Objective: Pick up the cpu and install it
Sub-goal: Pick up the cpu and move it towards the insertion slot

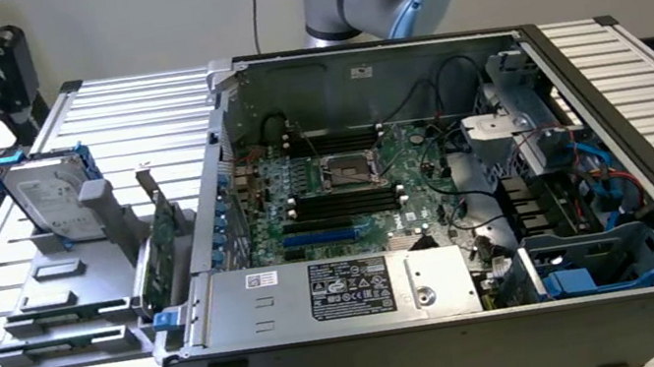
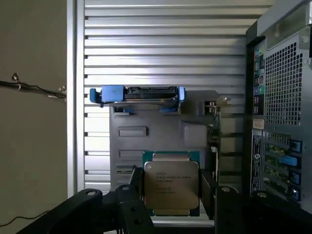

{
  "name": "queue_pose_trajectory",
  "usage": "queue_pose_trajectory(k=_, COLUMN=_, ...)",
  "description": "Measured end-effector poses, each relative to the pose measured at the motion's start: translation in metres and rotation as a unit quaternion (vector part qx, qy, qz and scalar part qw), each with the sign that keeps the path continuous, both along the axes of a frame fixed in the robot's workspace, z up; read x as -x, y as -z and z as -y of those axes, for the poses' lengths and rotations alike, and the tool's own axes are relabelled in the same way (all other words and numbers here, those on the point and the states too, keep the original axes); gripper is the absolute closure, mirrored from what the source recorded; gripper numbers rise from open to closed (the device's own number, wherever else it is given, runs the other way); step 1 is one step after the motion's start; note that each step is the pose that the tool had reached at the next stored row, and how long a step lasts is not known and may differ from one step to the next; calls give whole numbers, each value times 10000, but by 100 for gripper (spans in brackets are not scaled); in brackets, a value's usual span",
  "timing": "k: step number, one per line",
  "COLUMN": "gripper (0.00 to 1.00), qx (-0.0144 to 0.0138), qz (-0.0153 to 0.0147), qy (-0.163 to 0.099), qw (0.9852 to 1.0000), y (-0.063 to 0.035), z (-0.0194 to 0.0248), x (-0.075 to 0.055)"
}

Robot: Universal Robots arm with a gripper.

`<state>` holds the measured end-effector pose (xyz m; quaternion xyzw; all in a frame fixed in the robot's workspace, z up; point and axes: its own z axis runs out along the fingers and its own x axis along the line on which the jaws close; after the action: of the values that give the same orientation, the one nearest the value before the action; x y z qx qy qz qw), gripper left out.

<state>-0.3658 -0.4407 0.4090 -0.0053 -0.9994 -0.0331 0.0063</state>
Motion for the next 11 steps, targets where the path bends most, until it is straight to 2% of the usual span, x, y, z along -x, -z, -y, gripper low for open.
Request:
queue_pose_trajectory(k=5, gripper=45, qx=0, qz=-2, qy=0, qw=10000, y=-155, z=-8, x=-228)
queue_pose_trajectory(k=11, gripper=45, qx=1, qz=-4, qy=0, qw=10000, y=-210, z=-12, x=-501)
